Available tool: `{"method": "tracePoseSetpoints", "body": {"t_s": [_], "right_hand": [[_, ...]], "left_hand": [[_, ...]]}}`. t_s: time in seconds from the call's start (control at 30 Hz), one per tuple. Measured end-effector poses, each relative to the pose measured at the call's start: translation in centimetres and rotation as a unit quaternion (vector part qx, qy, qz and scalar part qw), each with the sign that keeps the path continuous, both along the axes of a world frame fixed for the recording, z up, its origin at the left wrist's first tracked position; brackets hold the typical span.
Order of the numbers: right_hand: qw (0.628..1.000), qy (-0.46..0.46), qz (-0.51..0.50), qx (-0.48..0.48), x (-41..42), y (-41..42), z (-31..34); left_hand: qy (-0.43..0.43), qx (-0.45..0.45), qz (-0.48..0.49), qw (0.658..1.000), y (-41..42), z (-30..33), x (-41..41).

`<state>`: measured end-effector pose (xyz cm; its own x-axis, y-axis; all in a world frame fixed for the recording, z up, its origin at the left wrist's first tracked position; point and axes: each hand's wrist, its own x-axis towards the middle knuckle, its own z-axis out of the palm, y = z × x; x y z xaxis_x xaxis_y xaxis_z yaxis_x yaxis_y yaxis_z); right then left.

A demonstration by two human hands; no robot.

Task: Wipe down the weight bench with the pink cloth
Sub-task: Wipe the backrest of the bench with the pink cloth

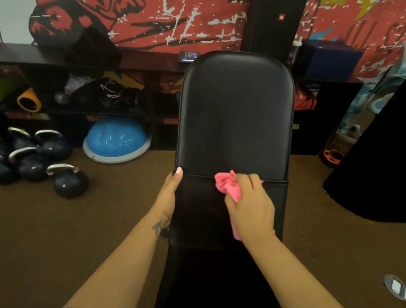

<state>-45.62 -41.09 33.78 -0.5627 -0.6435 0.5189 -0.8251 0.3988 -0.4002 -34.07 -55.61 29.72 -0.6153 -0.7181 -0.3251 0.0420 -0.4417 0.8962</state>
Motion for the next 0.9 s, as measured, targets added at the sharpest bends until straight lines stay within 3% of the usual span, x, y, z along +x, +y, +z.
{"method": "tracePoseSetpoints", "body": {"t_s": [0.2, 0.43, 0.63, 0.8, 0.9], "right_hand": [[0.99, 0.059, 0.11, 0.06, 3.3, -0.7, -1.8], [0.998, 0.037, 0.053, 0.009, 2.6, -2.3, 0.4], [0.974, 0.08, 0.184, 0.108, 5.2, -0.8, -1.8], [0.99, 0.054, 0.118, 0.063, 3.1, -1.0, -1.0], [0.99, 0.039, 0.127, 0.045, 4.6, -2.8, -0.3]], "left_hand": [[-0.045, 0.073, -0.006, 0.996, 0.3, -1.7, 1.5], [-0.079, 0.118, 0.018, 0.99, 2.9, -3.6, 2.9], [-0.087, 0.121, 0.012, 0.989, 3.2, -4.5, 3.4], [-0.05, 0.155, 0.001, 0.987, 4.6, -5.3, 4.2], [-0.049, 0.165, 0.022, 0.985, 5.2, -5.7, 4.2]]}}
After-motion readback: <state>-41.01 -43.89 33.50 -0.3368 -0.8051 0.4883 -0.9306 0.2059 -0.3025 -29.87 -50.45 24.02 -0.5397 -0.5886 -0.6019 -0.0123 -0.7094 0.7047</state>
